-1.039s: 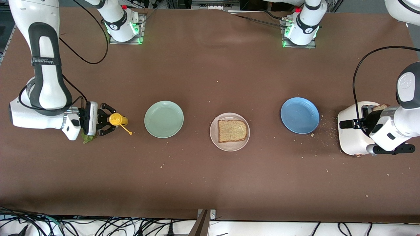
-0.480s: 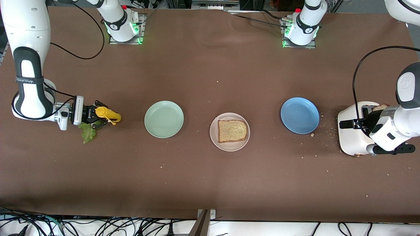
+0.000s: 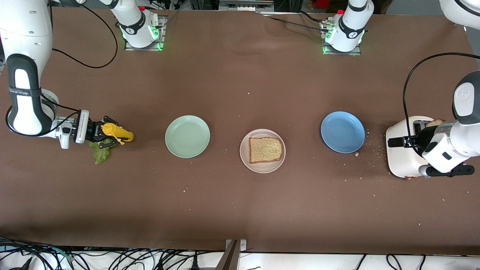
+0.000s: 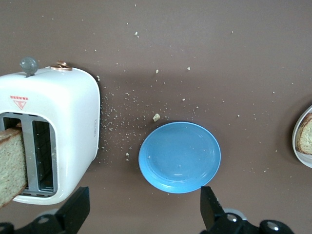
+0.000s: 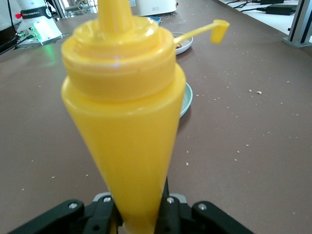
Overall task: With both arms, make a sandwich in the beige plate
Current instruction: 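Lower the mustard onto the table and open the right gripper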
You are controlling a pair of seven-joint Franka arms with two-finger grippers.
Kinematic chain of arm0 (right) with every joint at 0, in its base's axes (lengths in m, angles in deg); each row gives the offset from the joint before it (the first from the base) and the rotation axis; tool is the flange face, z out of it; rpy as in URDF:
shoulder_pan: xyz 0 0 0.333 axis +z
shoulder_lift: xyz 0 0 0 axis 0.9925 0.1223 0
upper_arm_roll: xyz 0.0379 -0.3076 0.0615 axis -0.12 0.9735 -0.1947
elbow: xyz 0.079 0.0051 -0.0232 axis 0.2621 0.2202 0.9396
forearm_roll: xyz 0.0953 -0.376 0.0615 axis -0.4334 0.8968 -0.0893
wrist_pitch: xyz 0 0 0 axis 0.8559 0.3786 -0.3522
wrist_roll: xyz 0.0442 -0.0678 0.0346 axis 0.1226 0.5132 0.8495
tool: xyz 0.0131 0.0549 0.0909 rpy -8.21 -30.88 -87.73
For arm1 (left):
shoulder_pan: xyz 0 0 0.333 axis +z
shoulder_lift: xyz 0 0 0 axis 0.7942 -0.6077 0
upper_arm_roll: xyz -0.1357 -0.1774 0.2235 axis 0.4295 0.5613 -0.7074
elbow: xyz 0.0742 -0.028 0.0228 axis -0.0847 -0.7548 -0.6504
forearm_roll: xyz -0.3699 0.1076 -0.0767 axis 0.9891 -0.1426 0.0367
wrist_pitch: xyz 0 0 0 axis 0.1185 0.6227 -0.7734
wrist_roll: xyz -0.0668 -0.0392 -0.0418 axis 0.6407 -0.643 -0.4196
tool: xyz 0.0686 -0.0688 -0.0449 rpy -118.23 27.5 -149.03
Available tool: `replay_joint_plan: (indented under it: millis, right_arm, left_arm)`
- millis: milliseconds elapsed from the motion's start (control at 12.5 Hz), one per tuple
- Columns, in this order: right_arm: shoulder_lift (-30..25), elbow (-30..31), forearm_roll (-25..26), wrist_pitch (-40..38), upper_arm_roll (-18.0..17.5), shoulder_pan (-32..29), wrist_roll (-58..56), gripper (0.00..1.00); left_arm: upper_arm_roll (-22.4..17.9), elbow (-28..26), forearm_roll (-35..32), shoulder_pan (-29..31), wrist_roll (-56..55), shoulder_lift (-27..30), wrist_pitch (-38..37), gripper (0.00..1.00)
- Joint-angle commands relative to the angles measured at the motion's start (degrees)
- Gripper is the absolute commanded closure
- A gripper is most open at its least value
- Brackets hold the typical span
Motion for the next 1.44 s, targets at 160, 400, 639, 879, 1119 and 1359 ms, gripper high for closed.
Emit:
replay_joint_plan:
  millis: [160, 400, 639, 879, 1119, 1359]
  right_arm:
    - [3.8, -0.5, -4.4, 0.4, -0.1, -0.1, 0.3, 1.0]
    - [4.5, -0.5, -6.8, 3.2, -0.3, 0.7, -1.7, 1.0]
    - [4.7, -0.5, -8.6, 5.0, -0.3, 2.4, -2.7, 1.0]
    - [5.1, -0.6, -8.6, 5.3, -0.3, 2.5, -2.8, 0.97]
    - [5.3, -0.6, -8.9, 5.8, -0.3, 2.8, -2.8, 0.85]
    - [5.4, -0.6, -9.1, 6.0, -0.3, 2.9, -2.6, 0.55]
  left_arm:
    - [0.3, -0.2, -2.0, -0.3, -1.0, 0.5, -0.5, 0.0]
    - [0.3, -0.3, -2.0, -0.3, -1.0, 0.5, -0.5, 0.0]
    - [0.3, -0.3, -2.0, -0.3, -1.0, 0.5, -0.5, 0.0]
    - [0.3, -0.3, -2.0, -0.3, -1.0, 0.5, -0.5, 0.0]
    - [0.3, -0.3, -2.0, -0.3, -1.0, 0.5, -0.5, 0.0]
    - [0.3, -0.3, -1.9, -0.3, -1.0, 0.5, -0.5, 0.0]
